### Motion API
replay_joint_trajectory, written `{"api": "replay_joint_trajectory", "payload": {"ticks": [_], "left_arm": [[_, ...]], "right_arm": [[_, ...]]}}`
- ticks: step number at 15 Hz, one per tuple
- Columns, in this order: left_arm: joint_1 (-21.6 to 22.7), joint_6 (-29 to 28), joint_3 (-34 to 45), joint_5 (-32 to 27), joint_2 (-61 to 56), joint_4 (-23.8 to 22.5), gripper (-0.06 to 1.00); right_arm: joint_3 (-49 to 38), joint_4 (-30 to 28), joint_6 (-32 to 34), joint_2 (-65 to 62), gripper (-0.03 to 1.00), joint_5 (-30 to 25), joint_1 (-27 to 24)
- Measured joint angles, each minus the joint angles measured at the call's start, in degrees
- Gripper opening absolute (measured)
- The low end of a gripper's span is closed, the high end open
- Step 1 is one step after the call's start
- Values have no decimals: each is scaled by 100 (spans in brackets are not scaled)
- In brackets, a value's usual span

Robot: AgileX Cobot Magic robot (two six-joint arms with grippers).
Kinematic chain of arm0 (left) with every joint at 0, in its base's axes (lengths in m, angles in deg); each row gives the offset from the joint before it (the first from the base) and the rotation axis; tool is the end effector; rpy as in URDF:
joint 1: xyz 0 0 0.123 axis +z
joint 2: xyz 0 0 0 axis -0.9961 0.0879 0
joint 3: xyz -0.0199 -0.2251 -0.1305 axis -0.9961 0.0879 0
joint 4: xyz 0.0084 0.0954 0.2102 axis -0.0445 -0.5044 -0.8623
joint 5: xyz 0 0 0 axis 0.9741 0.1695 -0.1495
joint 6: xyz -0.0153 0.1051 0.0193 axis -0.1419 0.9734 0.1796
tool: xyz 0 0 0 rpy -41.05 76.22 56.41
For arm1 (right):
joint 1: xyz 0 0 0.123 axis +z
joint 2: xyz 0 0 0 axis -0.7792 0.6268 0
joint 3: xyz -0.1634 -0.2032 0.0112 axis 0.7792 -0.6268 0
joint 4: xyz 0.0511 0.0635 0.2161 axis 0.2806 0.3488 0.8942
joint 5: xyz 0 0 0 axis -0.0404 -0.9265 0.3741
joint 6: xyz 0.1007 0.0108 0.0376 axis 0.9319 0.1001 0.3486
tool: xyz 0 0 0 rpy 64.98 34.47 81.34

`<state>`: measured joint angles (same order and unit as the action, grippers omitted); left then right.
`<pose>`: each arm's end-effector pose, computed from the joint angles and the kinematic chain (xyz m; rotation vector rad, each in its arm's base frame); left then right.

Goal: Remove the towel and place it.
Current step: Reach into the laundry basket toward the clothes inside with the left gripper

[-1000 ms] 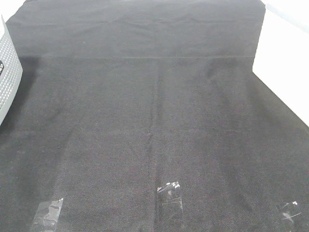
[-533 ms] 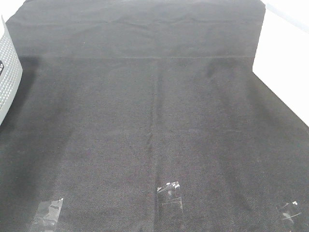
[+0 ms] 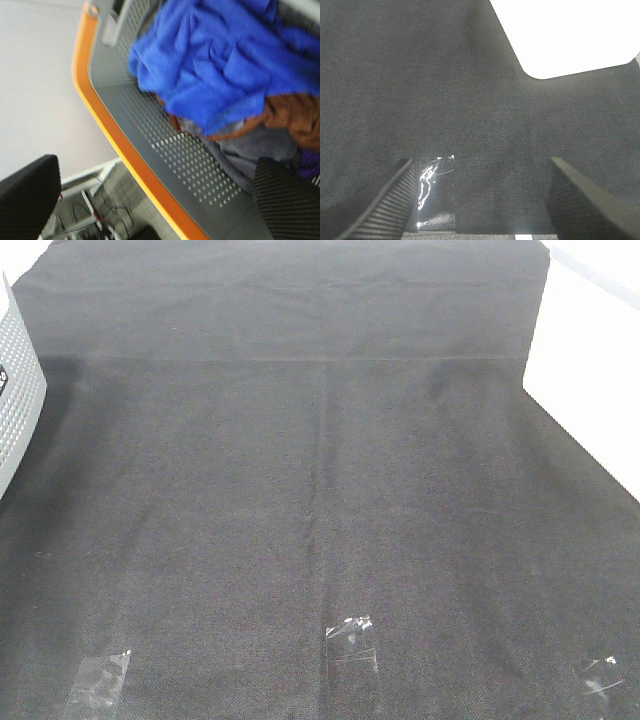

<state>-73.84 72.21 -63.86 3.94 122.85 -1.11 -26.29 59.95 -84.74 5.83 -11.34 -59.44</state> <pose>0.3070 0.0853 0.3364 1.0737 2.2763 0.8938 0.0172 0.0030 0.2422 -0.0052 2.1400 -0.1004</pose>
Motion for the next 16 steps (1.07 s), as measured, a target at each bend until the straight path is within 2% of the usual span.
{"api": "replay_joint_trajectory", "payload": {"ticks": [3, 4, 7, 16], "left_arm": [[791, 481, -11, 212, 791, -69, 97], [848, 676, -11, 258, 1003, -97, 97], [865, 1031, -11, 693, 1604, -149, 97], [865, 1066, -17, 1604, 2859, -286, 97]], "right_arm": [[0, 0, 0, 0, 69, 0, 0], [0, 0, 0, 0, 69, 0, 0], [0, 0, 0, 0, 69, 0, 0], [0, 0, 0, 0, 69, 0, 0]]}}
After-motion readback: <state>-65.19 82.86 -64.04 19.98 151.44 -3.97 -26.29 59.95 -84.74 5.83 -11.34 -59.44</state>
